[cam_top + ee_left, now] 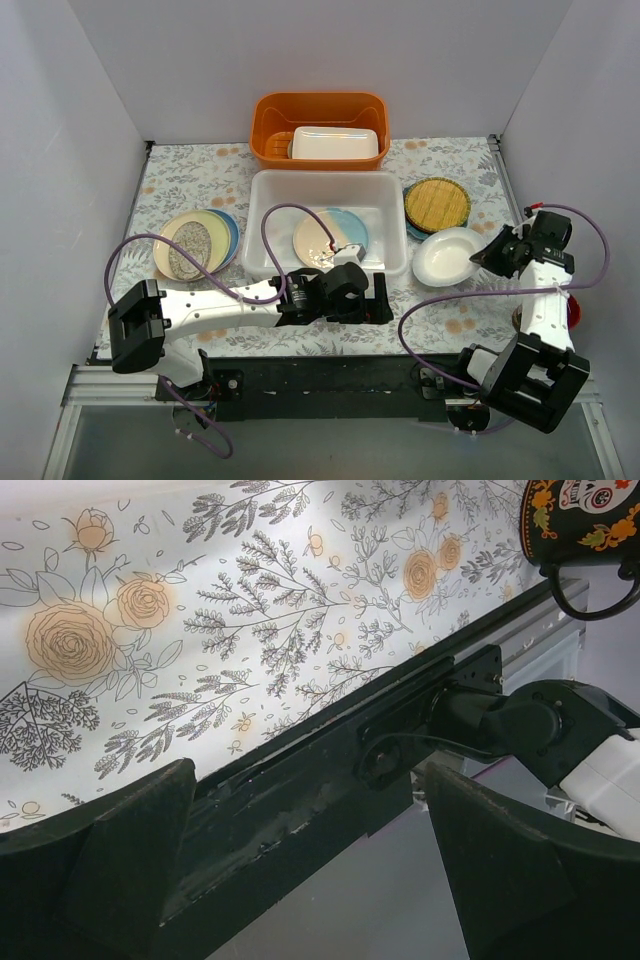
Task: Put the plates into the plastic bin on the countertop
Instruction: Place the plate in the plastic bin.
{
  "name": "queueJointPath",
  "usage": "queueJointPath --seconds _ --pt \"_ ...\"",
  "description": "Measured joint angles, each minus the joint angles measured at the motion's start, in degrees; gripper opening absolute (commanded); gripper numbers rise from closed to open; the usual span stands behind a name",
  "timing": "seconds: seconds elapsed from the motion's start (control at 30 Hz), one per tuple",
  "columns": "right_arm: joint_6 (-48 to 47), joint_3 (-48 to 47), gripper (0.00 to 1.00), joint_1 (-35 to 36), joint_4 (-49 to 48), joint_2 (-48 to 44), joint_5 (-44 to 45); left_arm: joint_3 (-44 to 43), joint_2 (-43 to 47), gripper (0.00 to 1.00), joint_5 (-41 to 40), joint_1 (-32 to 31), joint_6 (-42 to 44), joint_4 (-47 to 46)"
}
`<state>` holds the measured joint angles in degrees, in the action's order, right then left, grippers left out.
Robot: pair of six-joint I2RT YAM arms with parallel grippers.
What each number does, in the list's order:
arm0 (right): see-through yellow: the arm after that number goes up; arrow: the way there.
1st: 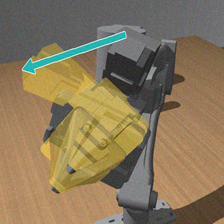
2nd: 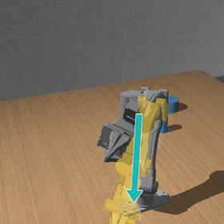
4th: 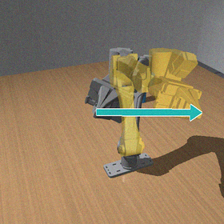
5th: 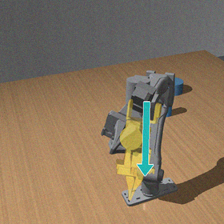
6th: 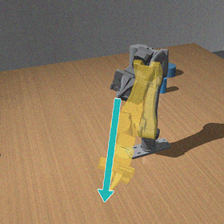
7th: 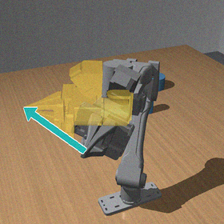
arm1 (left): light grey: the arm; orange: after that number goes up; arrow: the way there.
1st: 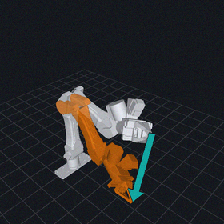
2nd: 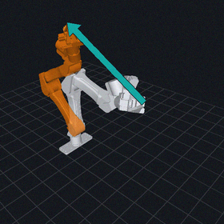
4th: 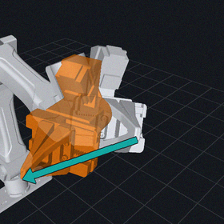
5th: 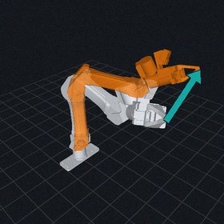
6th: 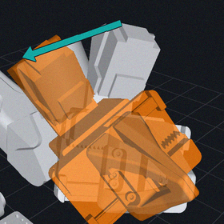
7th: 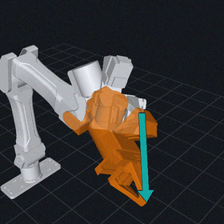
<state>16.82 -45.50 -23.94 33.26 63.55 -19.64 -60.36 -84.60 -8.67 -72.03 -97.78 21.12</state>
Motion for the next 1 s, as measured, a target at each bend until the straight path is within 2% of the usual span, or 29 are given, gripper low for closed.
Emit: queueJointPath --seconds 0.4,0.73,1.0 --pt "0.46 -3.63 0.01 -0.28 4.13 -1.86 1.73 -1.77 0.31 0.98 -1.16 0.0 -0.72 2.91" --pt "0.57 -17.4 0.01 -0.37 8.26 -5.86 2.99 -1.77 2.4 0.98 -2.58 -0.09 -1.62 3.89" --pt "2.01 -18.18 0.01 -0.42 9.97 -9.38 0.2 -1.77 2.64 0.98 -2.69 -0.11 -1.64 4.63"
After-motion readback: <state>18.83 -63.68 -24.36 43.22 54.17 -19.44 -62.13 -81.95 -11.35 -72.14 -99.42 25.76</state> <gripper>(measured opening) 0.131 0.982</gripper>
